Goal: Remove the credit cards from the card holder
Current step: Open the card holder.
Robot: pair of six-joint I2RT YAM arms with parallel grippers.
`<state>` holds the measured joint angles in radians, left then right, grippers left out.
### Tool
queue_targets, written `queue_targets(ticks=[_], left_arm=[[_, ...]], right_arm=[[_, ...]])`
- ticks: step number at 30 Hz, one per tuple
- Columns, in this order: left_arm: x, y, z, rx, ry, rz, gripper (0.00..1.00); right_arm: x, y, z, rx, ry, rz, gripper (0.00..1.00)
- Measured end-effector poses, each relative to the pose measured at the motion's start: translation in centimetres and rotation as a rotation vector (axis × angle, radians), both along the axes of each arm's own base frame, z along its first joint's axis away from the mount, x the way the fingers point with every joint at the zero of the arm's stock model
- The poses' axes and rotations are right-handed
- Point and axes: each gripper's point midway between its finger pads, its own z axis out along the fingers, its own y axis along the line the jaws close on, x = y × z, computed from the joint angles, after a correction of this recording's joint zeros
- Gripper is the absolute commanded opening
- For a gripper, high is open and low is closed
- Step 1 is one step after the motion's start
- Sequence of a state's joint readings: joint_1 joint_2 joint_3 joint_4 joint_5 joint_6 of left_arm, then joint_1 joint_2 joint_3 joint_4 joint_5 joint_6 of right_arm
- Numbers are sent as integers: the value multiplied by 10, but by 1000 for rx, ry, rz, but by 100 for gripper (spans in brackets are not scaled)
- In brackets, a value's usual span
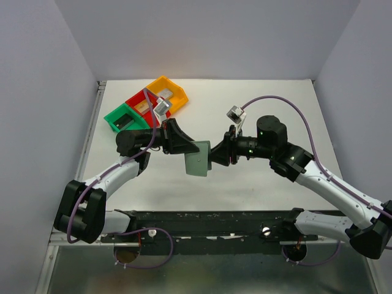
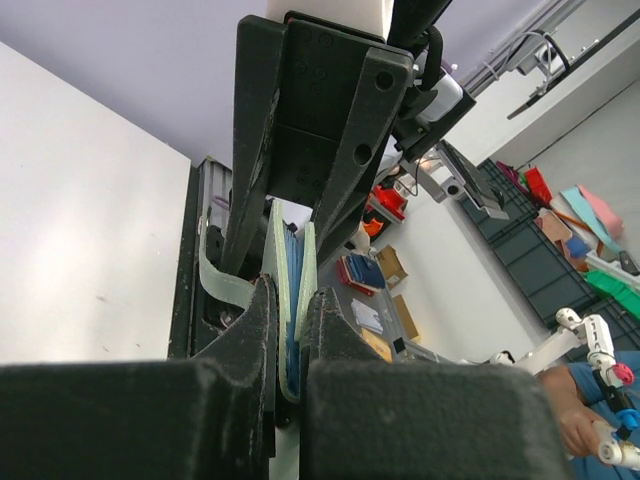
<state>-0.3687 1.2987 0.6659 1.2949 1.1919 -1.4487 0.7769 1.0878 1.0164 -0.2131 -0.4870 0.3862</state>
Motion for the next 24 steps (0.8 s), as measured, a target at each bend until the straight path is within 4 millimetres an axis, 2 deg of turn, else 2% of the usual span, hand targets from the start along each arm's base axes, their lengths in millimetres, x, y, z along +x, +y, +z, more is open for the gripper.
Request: queue_targets(ticks=[8, 10, 14, 16, 19, 21, 23, 24], left_arm=[[-1, 0, -1, 3, -7, -7, 0], [-1, 0, -1, 3, -9, -8, 0], [-1, 0, -3, 7, -7, -12, 0], [-1, 0, -5, 11, -6, -16, 1], [-1, 0, -5, 11, -9, -16, 17], [-1, 0, -5, 11, -19, -15, 36], [2, -1, -4, 0, -41, 3, 46], [4, -1, -3, -8, -43, 17, 59]], right_arm=[[-8, 5, 3, 28, 33, 61, 34], [-9, 6, 2, 33, 45, 74, 29], [-11, 7, 1, 37, 66, 94, 15], [-12, 8, 1, 38, 72, 101, 2], [-13, 8, 0, 38, 78, 103, 1], [-13, 7, 0, 35, 77, 103, 0], [-14, 7, 0, 33, 75, 103, 0], [-15, 8, 0, 34, 71, 107, 0]])
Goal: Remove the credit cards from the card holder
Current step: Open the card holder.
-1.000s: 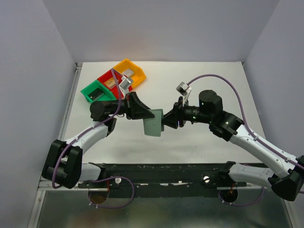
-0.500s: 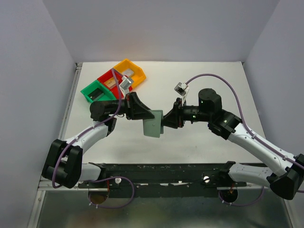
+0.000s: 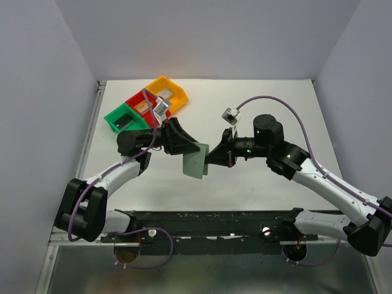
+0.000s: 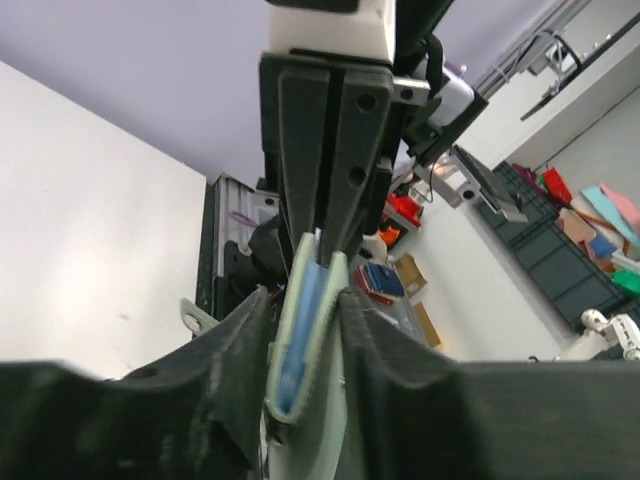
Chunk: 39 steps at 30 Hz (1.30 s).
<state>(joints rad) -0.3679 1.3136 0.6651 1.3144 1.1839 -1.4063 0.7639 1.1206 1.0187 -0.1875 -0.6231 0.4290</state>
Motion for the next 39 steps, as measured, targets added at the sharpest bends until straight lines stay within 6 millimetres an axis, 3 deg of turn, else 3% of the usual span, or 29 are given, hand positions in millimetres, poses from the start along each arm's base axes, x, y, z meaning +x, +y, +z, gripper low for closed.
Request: queue_targets(ticks=[1, 2, 3, 11, 19, 23, 28, 31, 39], left_arm=[[4, 0, 1, -13, -11, 23, 68], [6, 0, 2, -17, -12, 32, 92], [9, 1, 2, -27, -22, 57, 99], [49, 21, -6, -17, -21, 321, 99], [77, 49, 1, 40, 26, 663, 99], [81, 61, 2, 25, 40, 742, 98], [98, 49, -16, 141, 104, 742, 99], [84, 32, -34, 184, 124, 693, 99], [43, -13, -43, 238, 50, 547, 99]], right_arm=[[-2, 1, 1, 0, -4, 6, 0], [-3, 2, 2, 1, -9, 11, 0], [-5, 2, 3, 2, -16, 16, 0], [-10, -12, 13, -26, -69, -6, 0], [0, -30, 21, -108, -131, -99, 0], [10, -42, 22, -172, -137, -182, 1], [26, -56, 19, -261, -131, -289, 1], [32, -62, 6, -320, -111, -327, 1], [39, -69, -23, -442, -42, -382, 1]])
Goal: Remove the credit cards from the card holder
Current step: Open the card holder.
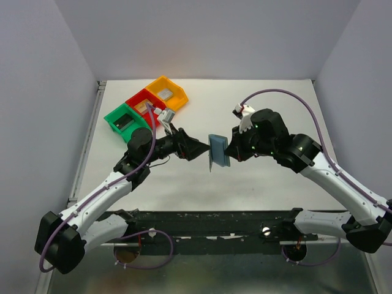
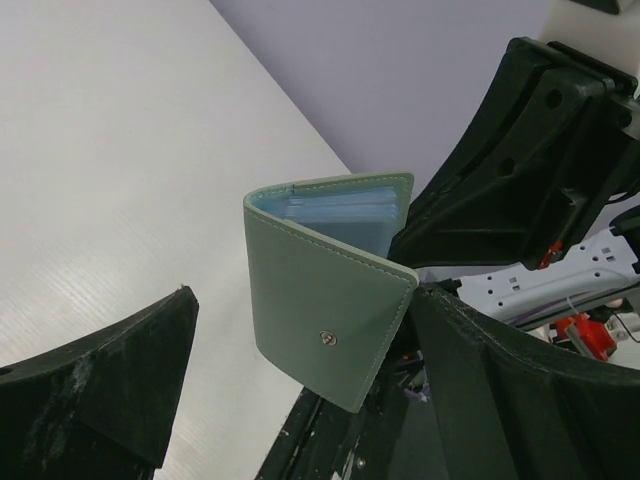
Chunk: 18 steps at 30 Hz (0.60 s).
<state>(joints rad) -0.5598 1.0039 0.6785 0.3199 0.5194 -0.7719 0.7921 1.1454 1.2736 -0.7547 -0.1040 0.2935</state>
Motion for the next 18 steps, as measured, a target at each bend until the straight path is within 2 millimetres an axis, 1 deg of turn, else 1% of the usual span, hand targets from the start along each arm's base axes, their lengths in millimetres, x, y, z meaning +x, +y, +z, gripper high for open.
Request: queue_targets(ticks=[9, 15, 18], left_arm=[[-2, -6, -6, 26, -12, 2, 99], [-3, 0, 4, 25, -62, 26, 99], [-5, -1, 5, 26, -70, 24, 93]], right_arm=[[4, -3, -2, -15, 10, -46, 0], [5, -3, -2, -11, 19, -61, 0], [4, -2, -2, -5, 26, -67, 0]])
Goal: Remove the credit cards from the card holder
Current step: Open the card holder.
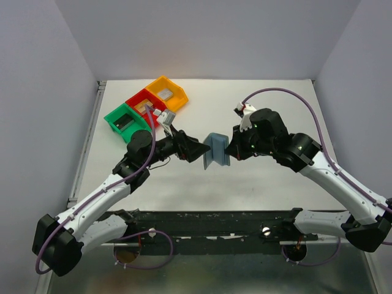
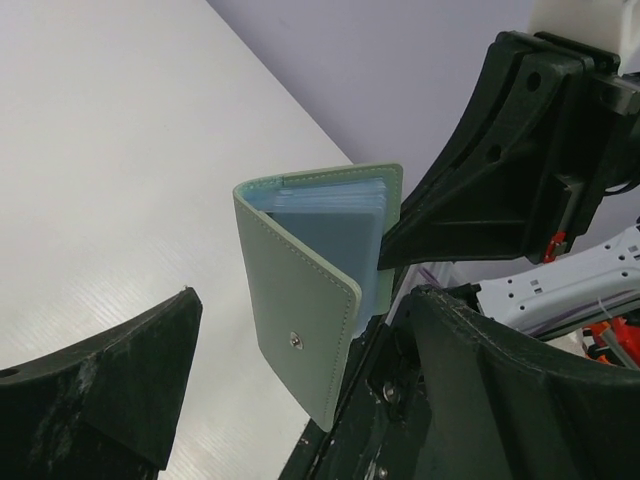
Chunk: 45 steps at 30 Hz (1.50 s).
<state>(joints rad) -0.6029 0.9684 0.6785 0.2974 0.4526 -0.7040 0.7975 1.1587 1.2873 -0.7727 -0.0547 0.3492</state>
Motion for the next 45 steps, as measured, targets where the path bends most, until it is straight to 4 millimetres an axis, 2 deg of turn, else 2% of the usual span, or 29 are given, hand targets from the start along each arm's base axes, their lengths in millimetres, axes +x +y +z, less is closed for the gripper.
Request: queue_targets(ticks=[10, 19, 27, 34, 40, 45], left_arm=[[-11, -23, -27, 86, 27, -50, 92], [-8, -29, -28, 126, 3, -27, 89], [-1, -24, -35, 164, 6, 26, 78], [0, -20, -33, 175, -12, 46, 71], [-3, -12, -29, 188, -36, 61, 51], [-4, -8, -27, 201, -57, 66, 43]], right_arm=[[-1, 10, -3, -1, 27, 6, 0], [-3, 14, 0, 5, 25, 16, 1], [-3, 15, 0, 5, 25, 16, 1], [-2, 14, 0, 3, 22, 12, 0], [-2, 14, 0, 4, 20, 11, 1], [-3, 13, 2, 11, 14, 11, 1]])
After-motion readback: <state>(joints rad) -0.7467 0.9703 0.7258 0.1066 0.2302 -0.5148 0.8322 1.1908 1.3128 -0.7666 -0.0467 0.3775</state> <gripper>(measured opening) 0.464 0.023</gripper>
